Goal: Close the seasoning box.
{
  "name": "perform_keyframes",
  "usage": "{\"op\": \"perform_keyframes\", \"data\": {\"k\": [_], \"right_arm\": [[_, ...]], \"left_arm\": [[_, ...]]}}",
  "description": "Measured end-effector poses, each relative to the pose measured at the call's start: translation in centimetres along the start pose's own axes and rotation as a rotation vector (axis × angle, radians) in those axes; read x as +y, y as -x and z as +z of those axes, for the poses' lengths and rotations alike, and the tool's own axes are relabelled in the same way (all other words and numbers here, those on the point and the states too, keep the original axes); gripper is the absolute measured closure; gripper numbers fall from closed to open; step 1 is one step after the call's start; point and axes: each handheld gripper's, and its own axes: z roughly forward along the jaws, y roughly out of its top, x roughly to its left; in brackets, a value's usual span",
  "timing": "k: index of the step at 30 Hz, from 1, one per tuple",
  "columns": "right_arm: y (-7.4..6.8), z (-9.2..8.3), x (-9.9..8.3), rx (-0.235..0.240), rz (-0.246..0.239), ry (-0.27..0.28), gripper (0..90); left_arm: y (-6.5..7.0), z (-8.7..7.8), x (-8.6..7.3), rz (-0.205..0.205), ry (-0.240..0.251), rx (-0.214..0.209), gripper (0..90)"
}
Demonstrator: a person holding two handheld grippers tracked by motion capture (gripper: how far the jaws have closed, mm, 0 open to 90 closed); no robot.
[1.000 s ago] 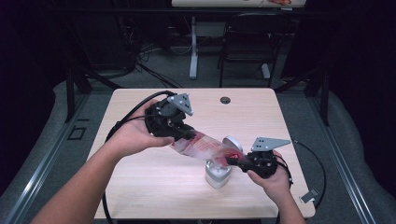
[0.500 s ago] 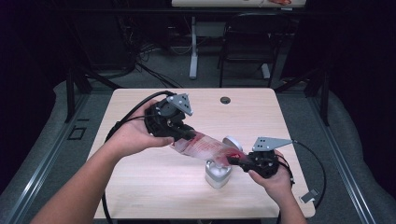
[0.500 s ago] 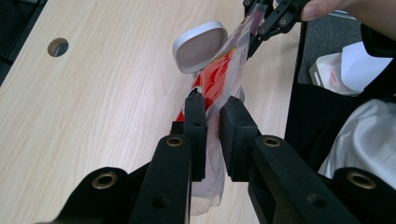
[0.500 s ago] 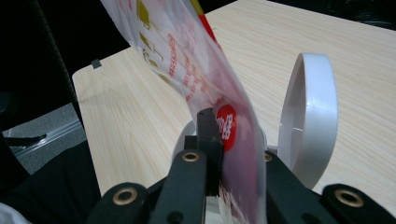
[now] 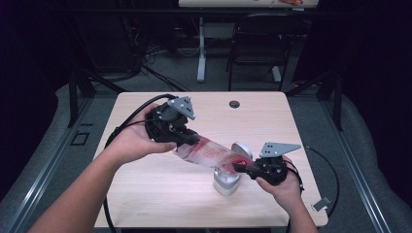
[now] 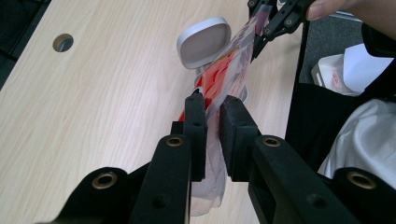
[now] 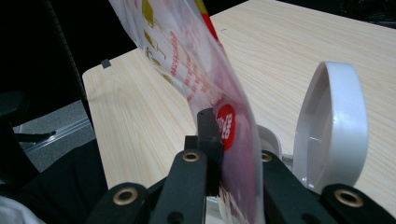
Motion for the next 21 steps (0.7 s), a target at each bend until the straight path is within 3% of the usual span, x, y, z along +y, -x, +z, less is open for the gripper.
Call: {"op": "perform_keyframes", "data": {"k": [12, 21], "right_arm": [[0.0, 0.7, 0.2, -0.033, -0.006, 0.029, 89.2], [-0.2, 1.0, 0.4, -0.034, -0.014, 0.028, 89.2]], "left_arm": [[0.1, -0.3, -0.5, -0.010, 0.002, 0.012, 81.7], [-0.3, -0.2, -2.2, -0.045, 0.031, 0.003, 81.6]]}}
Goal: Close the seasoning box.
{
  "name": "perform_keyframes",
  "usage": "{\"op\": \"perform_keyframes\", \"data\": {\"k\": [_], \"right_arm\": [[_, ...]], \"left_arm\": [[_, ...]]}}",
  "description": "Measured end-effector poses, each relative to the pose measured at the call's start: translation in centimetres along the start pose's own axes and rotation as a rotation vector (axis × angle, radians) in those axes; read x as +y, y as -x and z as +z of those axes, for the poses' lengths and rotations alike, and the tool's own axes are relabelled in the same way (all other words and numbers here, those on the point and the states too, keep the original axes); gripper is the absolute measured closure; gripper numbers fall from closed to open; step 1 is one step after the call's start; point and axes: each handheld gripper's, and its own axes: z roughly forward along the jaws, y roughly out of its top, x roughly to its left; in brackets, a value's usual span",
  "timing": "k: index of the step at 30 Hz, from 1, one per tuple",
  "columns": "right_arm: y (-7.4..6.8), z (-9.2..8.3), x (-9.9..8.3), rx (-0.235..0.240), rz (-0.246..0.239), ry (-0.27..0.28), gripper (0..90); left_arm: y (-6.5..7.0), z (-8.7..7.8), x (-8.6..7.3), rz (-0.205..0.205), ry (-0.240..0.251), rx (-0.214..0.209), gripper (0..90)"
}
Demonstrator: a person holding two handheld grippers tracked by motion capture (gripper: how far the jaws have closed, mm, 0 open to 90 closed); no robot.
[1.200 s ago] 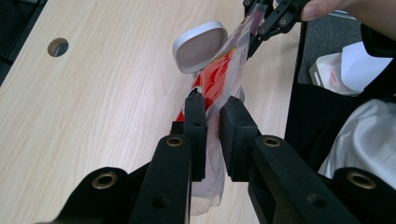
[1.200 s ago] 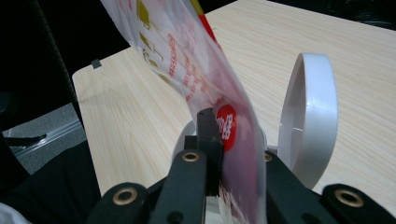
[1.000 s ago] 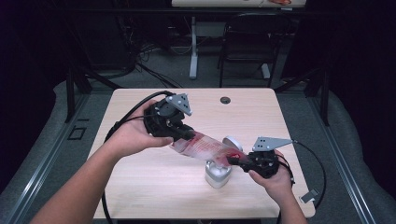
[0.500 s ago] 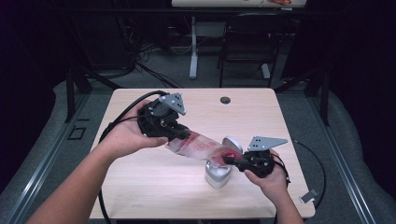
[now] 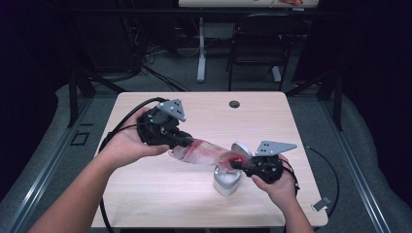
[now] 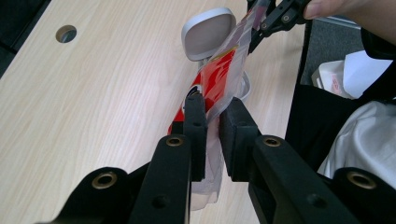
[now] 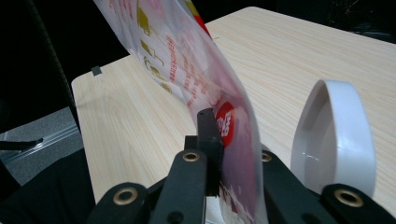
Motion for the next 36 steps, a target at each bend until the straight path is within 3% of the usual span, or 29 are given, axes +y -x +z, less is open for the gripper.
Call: {"op": "perform_keyframes", "data": {"k": [9, 17, 36], "right_arm": [[-0.4, 0.2, 0.3, 0.012, -0.006, 0.013, 88.8], [0.0, 0.3, 0.1, 0.022, 0.030, 0.045, 82.8], [0.8, 0.8, -1.0, 0.026, 0.050, 0.015, 81.2]], "left_arm": [[-0.4, -0.3, -1.6, -0.028, 0.015, 0.000, 81.3], [-0.7, -0.5, -2.7, -0.048, 0.022, 0.005, 81.6], [-1.3, -0.3, -4.0, -0.079, 0.035, 0.001, 81.7]]}}
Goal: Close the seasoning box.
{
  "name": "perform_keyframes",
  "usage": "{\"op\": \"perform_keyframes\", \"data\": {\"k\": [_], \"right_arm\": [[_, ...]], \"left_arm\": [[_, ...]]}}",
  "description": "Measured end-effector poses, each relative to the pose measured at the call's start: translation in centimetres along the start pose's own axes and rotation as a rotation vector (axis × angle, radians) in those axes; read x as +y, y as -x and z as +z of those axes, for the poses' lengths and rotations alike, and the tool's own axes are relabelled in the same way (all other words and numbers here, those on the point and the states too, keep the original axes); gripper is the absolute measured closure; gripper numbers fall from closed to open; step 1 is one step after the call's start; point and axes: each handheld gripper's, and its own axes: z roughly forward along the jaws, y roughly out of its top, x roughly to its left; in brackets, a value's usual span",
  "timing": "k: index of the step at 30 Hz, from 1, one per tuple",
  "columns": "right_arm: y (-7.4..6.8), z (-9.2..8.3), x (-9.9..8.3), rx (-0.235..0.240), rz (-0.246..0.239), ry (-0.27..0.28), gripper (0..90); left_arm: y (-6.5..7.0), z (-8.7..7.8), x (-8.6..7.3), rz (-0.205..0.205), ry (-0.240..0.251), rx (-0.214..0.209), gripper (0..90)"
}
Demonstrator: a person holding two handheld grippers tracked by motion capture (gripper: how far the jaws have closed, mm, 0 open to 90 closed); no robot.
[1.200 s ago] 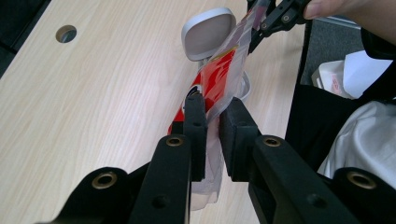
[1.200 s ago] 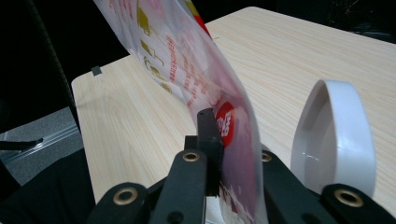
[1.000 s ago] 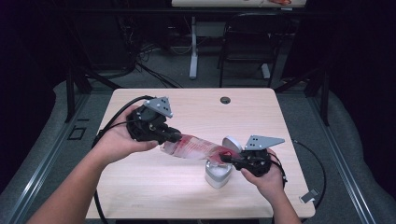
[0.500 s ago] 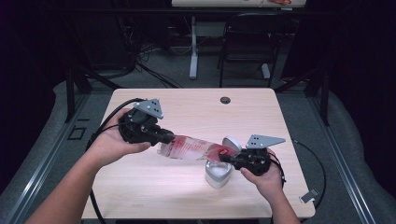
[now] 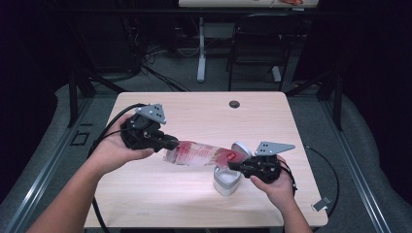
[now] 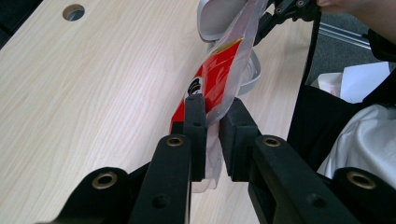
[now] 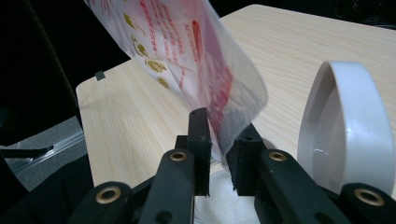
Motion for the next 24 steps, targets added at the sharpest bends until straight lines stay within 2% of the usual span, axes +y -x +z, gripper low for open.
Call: {"op": "perform_keyframes", "data": {"k": [17, 24], "right_arm": [[0.12, 0.63, -0.41, 0.005, 0.004, -0.029, 80.0], [0.09, 0.79, -0.45, 0.005, 0.000, -0.036, 84.0]], "left_arm": [[-0.26, -0.03, -0.63, -0.009, 0.003, -0.007, 81.7], [-0.34, 0.00, -0.89, -0.013, 0.009, -0.009, 81.7]]}}
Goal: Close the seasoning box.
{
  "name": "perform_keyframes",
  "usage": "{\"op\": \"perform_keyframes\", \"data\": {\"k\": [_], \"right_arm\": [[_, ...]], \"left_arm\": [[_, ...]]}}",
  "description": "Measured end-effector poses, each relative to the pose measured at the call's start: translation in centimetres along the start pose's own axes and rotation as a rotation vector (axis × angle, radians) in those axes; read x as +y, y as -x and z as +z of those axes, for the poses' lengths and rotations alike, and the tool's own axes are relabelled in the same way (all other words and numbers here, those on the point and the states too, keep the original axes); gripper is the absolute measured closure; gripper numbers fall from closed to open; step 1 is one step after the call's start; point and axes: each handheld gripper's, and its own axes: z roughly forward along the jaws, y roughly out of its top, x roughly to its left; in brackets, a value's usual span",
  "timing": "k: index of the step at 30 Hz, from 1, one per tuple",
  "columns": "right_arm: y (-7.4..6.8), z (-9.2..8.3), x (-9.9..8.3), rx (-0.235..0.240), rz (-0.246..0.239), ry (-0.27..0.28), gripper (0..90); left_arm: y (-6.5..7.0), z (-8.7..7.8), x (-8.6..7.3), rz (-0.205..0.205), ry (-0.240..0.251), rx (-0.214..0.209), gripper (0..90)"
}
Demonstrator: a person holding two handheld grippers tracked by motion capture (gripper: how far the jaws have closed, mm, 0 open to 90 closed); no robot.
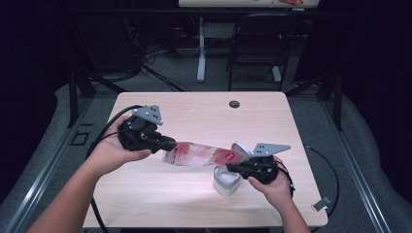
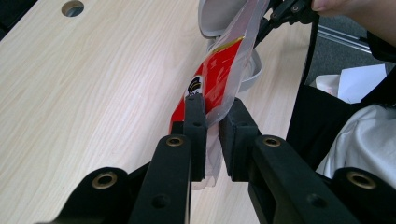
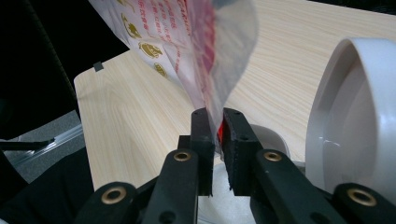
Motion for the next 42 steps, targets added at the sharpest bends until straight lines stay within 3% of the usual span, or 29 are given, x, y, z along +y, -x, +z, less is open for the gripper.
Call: {"op": "perform_keyframes", "data": {"k": [12, 28, 42], "right_arm": [[-0.7, 0.0, 0.3, -0.023, -0.052, -0.005, 89.8], [-2.4, -0.1, 2.1, -0.047, -0.135, -0.046, 90.0], [-3.4, -0.4, 5.2, -0.055, -0.197, -0.072, 90.0]], "left_arm": [[-0.3, 0.1, -1.4, -0.019, 0.011, -0.002, 81.6], [-1.6, 1.5, -7.4, -0.111, 0.080, -0.030, 79.5], [-2.4, 4.8, -12.3, -0.191, 0.125, -0.043, 80.0]]}}
